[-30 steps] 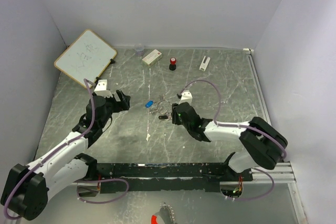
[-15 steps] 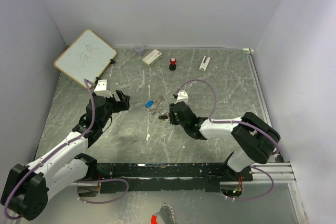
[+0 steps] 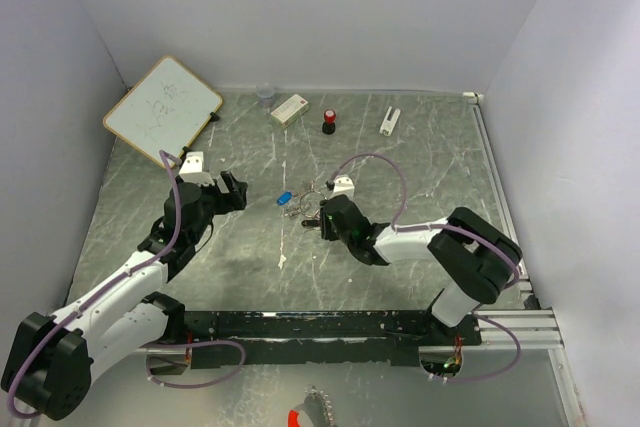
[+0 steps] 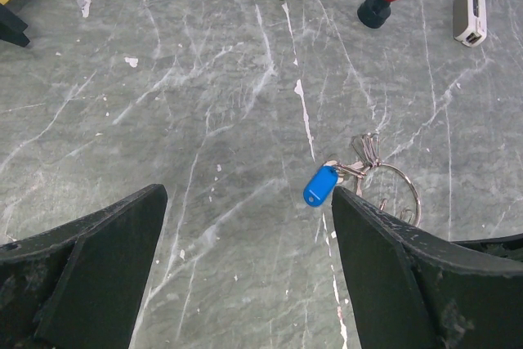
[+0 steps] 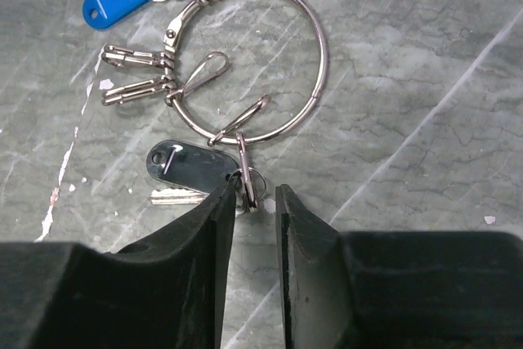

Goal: Remove the keys from the keyring

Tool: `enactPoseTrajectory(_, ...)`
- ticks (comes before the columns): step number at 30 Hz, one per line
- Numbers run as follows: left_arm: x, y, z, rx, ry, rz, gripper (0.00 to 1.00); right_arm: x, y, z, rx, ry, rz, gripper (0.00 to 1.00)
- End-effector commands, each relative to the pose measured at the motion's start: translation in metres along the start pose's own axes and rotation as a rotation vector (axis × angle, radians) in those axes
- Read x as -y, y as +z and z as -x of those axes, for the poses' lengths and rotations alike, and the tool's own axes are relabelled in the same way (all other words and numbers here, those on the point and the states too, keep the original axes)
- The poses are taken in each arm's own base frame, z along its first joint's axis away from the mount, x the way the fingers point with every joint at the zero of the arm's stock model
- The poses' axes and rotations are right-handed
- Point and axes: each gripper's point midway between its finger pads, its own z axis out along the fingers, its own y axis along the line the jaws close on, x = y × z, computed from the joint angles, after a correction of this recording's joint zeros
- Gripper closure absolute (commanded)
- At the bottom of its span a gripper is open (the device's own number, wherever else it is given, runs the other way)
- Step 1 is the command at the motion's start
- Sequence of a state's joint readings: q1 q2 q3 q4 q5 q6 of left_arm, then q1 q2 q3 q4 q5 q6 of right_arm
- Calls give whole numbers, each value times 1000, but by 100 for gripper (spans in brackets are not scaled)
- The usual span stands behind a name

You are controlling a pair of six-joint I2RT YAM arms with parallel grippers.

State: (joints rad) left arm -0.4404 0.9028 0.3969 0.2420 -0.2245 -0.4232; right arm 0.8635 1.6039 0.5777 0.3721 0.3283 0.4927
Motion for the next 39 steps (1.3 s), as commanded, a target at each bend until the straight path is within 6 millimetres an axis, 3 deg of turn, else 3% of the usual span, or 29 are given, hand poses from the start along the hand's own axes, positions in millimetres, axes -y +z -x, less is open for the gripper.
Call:
enactPoseTrajectory(1, 1, 0, 3, 22, -8, -2, 6, -11, 6, 9, 22, 12, 23, 75)
enactPoseTrajectory(12, 0, -1, 5, 34, -8, 3, 7, -12, 7, 4, -11, 2, 22, 100)
enactPoseTrajectory(16, 4, 0, 6, 29, 15, -25, 8, -11, 0, 26, 15, -53, -8, 100)
enactPoseTrajectory(22, 35, 2, 13, 46, 90, -195, 17, -23, -34, 102, 133, -141, 4, 100)
enactPoseTrajectory(27, 68, -2, 26, 88, 129, -371, 23, -32, -65, 146, 220, -160, 43, 100)
enactPoseTrajectory(32, 108, -12, 42, 134, 204, -589, 26, -37, -85, 164, 260, -168, 77, 100)
enactPoseTrajectory(39, 147, -22, 52, 175, 237, -807, 35, -41, -97, 170, 279, -172, 113, 100)
